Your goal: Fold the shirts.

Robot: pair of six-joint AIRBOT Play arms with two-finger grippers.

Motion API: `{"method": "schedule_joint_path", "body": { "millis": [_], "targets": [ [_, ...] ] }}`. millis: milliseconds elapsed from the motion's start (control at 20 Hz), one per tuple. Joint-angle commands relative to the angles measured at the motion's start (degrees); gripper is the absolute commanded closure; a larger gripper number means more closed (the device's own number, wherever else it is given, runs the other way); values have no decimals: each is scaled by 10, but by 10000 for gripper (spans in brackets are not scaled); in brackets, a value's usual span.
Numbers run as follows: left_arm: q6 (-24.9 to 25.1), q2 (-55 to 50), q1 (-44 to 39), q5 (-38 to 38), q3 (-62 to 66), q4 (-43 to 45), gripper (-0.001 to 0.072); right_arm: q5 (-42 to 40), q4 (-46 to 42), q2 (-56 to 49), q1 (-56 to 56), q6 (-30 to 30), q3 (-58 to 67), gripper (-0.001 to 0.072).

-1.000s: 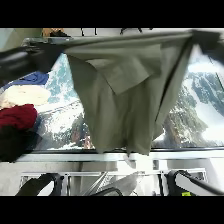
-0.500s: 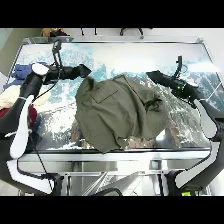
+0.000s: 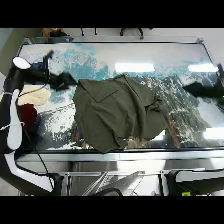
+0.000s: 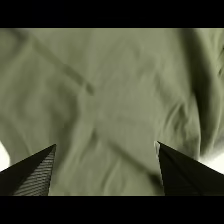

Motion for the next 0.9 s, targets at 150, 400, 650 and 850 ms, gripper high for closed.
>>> {"method": "schedule_joint_path", "body": {
  "millis": [150, 400, 650, 850],
  "targets": [
    [-10, 161, 3, 51, -398, 26, 2, 9, -86, 45, -72, 24, -183, 272],
    [4, 198, -59, 144, -539, 22, 2, 24, -86, 29, -58, 27, -205, 272],
    [7, 198, -133, 222, -570, -1, 3, 35, -86, 29, -37, 27, -207, 272],
    [12, 198, -160, 219, -570, -29, 238, 36, -87, 29, -17, 27, -222, 272]
  ]
}}
